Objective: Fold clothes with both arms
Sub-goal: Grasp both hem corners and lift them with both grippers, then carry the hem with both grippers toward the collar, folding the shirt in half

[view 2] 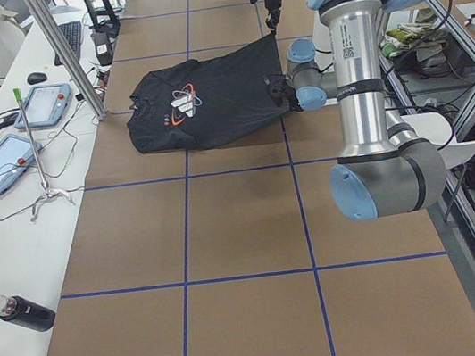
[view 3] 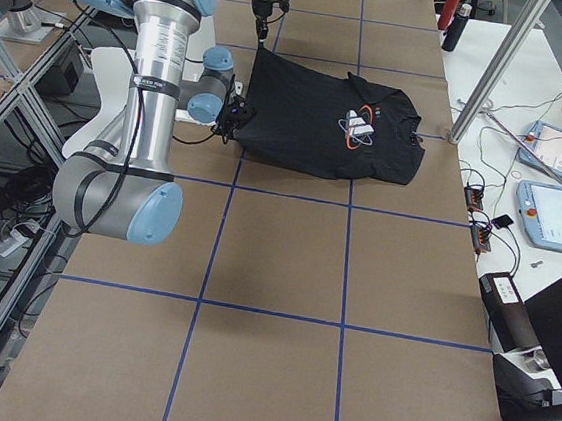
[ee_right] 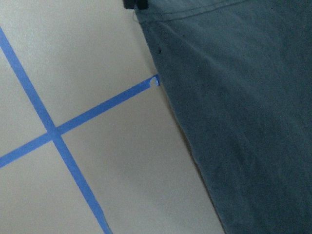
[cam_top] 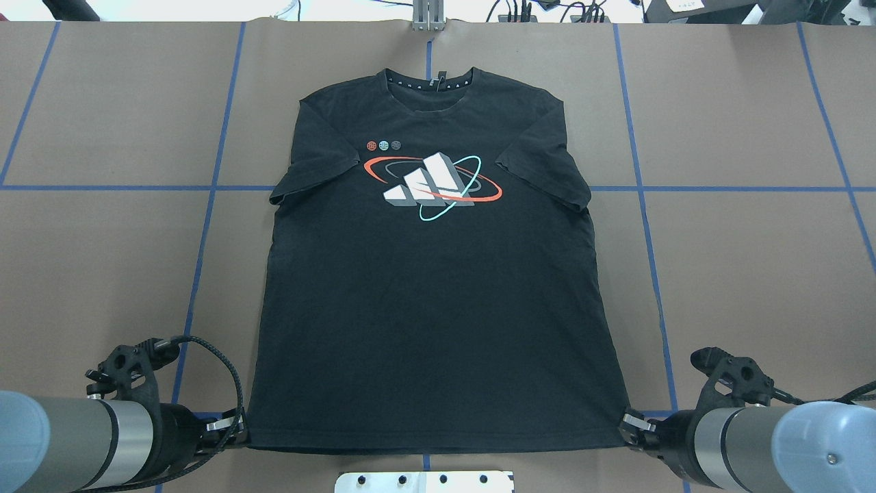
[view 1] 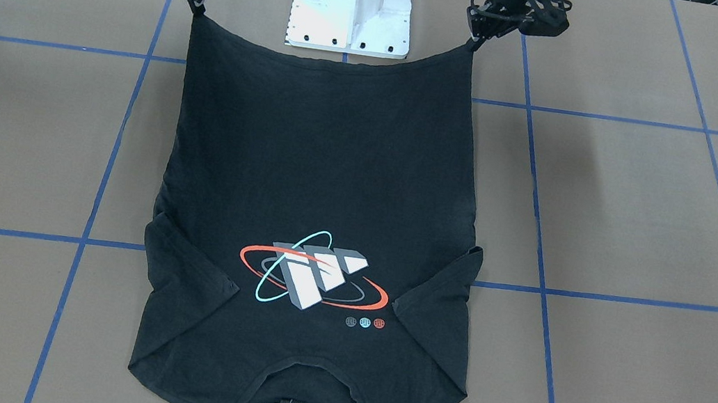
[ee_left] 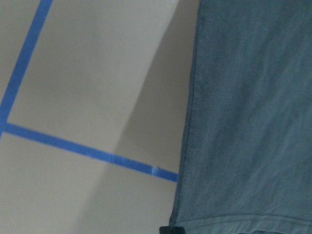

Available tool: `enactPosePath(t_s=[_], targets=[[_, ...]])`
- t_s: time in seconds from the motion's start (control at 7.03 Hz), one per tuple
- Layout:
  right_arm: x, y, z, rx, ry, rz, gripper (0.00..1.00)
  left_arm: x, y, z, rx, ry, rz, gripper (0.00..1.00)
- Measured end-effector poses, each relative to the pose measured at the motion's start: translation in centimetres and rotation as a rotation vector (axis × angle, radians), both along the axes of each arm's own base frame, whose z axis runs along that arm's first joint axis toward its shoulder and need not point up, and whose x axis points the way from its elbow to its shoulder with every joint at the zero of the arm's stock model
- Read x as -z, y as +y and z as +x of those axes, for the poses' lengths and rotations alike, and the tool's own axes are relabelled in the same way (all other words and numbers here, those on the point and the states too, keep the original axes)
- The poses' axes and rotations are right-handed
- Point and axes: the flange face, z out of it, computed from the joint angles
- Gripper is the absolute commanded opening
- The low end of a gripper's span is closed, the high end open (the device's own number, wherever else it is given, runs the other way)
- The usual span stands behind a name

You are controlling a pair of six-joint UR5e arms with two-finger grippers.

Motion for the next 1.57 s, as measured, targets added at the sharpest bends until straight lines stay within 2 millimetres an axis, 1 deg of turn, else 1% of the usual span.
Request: enactPosePath(t_s=[0.14, 0.28, 0.43, 0.57, 0.71, 0.85, 1.0, 1.14, 1.28, 1.42, 1.57], targets=[[0.6, 0.6, 0.4, 0.028, -0.013, -0.018, 0.0, 1.0, 0.6, -0.5, -0.028, 0.021, -0.021, 0.0], [1.0, 1.1, 0.9, 0.048, -0.022, -0.028, 0.0, 1.5, 0.8, -0.8, -0.042, 0.033, -0.029, 0.0], [1.3, 1.0, 1.2, 0.048, -0.027, -0.031, 0.0, 2.1, 0.7, -1.1, -0.042, 0.046, -0.029, 0.0], [1.5, 0.0, 1.8, 0.02, -0.03, -0.032, 0.0, 2.7, -0.1, -1.6, -0.021, 0.062, -0.023, 0.0], [1.4, -1.9, 2.7, -0.032, -0.026, -0.032, 0.0, 3.1, -1.9, -2.4, 0.016, 0.072, 0.001, 0.0], [1.2, -4.3, 3.7, -0.087, -0.016, -0.042, 0.0, 3.4, -4.0, -3.5, 0.048, 0.077, 0.055, 0.0], [1.0, -7.6, 4.4, -0.129, -0.007, -0.064, 0.0, 3.5, -6.6, -4.4, 0.082, 0.07, 0.128, 0.0], [1.4, -11.8, 4.8, -0.159, 0.006, -0.08, 0.0, 3.0, -9.5, -5.0, 0.118, 0.049, 0.19, 0.0], [2.0, -16.1, 5.0, -0.182, 0.04, -0.088, 0.0, 2.2, -13.2, -5.1, 0.15, 0.017, 0.242, 0.0], [2.6, -19.9, 5.4, -0.198, 0.091, -0.08, 0.0, 1.1, -17.5, -4.9, 0.18, -0.022, 0.282, 0.0], [2.6, -23.1, 6.6, -0.206, 0.143, -0.064, 0.0, 0.3, -21.9, -5.0, 0.212, -0.061, 0.317, 0.0]])
